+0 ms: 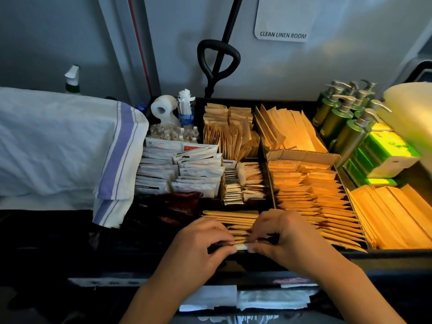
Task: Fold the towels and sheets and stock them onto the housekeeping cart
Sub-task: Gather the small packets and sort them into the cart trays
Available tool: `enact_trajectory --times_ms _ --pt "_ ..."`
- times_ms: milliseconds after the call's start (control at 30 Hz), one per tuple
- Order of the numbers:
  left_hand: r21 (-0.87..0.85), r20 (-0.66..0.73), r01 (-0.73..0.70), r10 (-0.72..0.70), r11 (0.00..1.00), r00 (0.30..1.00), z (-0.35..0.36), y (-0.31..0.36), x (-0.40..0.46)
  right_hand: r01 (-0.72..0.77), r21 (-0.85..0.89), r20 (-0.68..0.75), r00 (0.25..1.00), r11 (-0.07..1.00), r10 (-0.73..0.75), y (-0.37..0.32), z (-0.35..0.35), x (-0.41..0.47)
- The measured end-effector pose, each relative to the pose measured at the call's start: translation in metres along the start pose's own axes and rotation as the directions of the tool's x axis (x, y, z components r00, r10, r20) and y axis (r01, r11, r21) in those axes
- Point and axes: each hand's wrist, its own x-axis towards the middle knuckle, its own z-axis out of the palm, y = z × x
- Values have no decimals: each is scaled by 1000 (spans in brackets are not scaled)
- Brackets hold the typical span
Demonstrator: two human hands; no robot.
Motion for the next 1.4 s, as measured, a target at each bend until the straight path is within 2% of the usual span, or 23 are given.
enact_trajectory --times_ms 100,233,367,500,700,767,900,1100,1267,1400 --pt "70 12 -19 18 997 1000 8 -1 -4 -2 -96 15 1000 995 3 4 11 -5" --pt "154 -11 -42 44 987 999 14 -1 -6 32 -137 -26 999 990 -36 3 18 -9" --pt "164 -23 -53 58 985 998 14 2 -7 92 -207 -54 993 974 -105 -4 19 -10" --pt "106 -119 -41 54 994 991 4 7 -4 92 -132 -167 979 987 -113 -9 9 -12" --pt "-11 -253 -78 73 997 965 -26 20 19 75 97 -307 951 992 -42 -20 -14 -7" --pt "-19 -283 -94 85 995 955 -35 25 29 50 118 -320 947 992 -10 -22 -19 -2" --pt "-29 -306 -120 106 992 946 -47 29 50 -30 23 -349 936 999 36 -21 -23 9" --pt "-55 -339 -145 118 988 933 -55 21 62 -20 -2 -403 915 1000 17 -23 -28 22" --pt "-59 -416 -120 85 991 905 -62 11 68 33 -106 -464 882 994 -79 -24 -26 32" --pt "-114 -485 -62 -1 992 875 -62 9 70 28 -225 -572 805 974 -155 -18 -20 46"
